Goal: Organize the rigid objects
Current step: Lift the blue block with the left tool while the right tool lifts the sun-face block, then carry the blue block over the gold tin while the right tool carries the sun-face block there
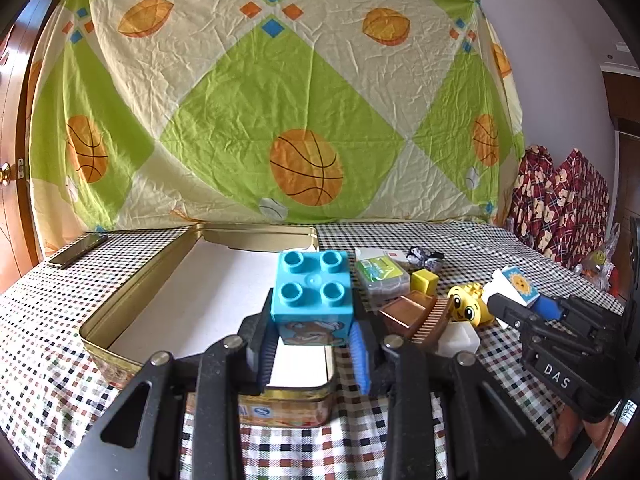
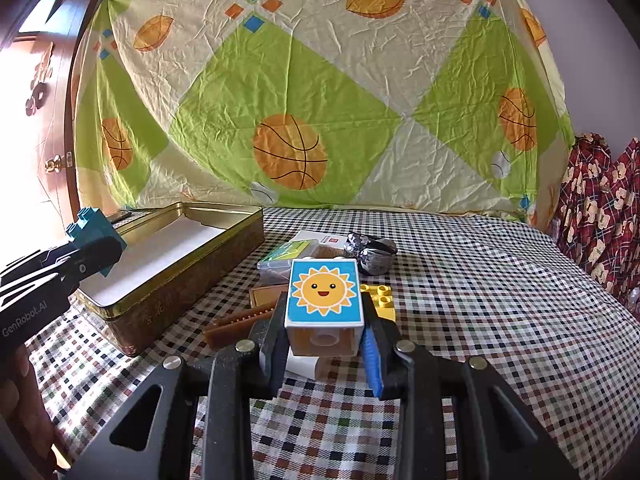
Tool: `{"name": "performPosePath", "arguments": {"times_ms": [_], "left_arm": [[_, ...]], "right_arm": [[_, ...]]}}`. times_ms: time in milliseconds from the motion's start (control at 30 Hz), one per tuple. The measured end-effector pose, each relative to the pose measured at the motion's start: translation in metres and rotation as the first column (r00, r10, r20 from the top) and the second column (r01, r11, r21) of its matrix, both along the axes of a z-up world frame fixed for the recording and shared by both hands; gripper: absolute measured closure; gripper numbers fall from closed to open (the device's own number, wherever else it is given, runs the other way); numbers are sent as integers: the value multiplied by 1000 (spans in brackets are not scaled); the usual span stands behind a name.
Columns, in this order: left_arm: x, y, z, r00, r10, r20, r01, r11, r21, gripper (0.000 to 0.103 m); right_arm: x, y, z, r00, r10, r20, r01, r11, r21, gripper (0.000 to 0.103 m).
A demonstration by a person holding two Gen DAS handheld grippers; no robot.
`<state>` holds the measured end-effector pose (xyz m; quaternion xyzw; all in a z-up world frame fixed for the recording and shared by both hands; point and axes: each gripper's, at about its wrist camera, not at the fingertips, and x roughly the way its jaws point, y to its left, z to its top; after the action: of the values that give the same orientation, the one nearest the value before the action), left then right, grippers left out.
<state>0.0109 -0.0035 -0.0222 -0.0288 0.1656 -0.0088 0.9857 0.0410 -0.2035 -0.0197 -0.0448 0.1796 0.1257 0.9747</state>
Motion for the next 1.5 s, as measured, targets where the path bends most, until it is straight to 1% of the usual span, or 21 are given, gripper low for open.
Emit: {"name": "performPosePath", "arguments": {"times_ms": [233,367,500,867,1500], "left_arm": [[2,20,0,1000,24,-8,-24,1000,-16,73],[1,27,0,999,35,-10,-35,999,-13,73],[1,31,0,999,42,-10,-42,999,-14,73],[2,38,-2,999,51,-17,-52,999,-10,73],[1,56,-2,996,86,-16,-86,996,-25,73]], "right_arm": [[3,16,0,1000,21,-13,-21,1000,-13,69],[3,28,0,999,41,-22,-41,999,-28,69],[4,39,-1,997,65,-39,-67,997,-38,69],[1,57,1,992,122,-43,-124,991,-40,69],[-12,86,2,978,206,-11,-207,977,-45,69]]}}
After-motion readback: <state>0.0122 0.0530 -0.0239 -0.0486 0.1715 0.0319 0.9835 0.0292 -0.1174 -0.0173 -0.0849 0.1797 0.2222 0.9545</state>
